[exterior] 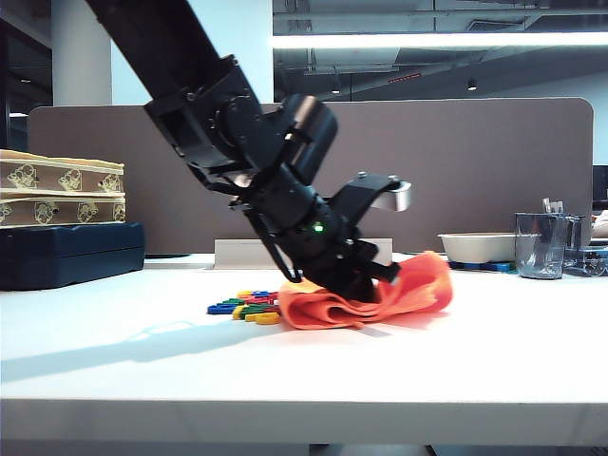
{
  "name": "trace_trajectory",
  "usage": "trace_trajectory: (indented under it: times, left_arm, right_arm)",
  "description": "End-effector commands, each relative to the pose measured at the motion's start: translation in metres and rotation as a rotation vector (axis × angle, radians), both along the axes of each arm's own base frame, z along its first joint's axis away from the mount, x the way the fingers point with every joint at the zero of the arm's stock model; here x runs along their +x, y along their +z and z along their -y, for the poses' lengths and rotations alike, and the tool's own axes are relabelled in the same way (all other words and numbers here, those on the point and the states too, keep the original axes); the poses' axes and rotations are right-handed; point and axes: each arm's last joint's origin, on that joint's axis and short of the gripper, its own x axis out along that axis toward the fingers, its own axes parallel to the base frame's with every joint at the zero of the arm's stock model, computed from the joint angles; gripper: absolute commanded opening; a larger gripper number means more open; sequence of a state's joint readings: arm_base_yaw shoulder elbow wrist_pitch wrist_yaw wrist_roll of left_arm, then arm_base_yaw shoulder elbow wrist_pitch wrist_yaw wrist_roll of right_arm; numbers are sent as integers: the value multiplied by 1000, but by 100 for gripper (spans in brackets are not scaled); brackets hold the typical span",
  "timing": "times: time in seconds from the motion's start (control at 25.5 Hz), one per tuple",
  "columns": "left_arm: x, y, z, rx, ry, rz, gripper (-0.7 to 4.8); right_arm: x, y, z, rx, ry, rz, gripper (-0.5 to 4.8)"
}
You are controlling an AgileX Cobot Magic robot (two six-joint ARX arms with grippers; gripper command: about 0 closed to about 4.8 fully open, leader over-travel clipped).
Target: Use an orange cloth to wipe the letter magnets on the table away for a distance.
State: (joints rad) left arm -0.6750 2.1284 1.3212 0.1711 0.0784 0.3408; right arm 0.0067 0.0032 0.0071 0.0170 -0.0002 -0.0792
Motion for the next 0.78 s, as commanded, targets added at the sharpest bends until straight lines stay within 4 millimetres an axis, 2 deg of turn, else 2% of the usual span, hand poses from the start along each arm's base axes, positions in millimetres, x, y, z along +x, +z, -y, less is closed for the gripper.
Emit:
trace_trajectory:
  times: [0.04,0.16,0.35,0.63,0.78]
  left_arm:
    - [13,-5,-23,50,67,-45,-6]
    - [25,-6,-42,57,118,-58,-6]
    - [48,-9,-89,101,263,-85,-6]
    - [67,-13,-152,146,430,-144,-6]
    - [75,-8,-180,137,497,-142,-6]
  right_arm:
    - [0,-1,0,1,0,6,-5]
    - [0,-1,0,1,0,5,-5]
    - [0,-1,0,1,0,5,-5]
    - [0,-1,0,1,0,6,-5]
    - [0,-1,0,1,-1,6,-5]
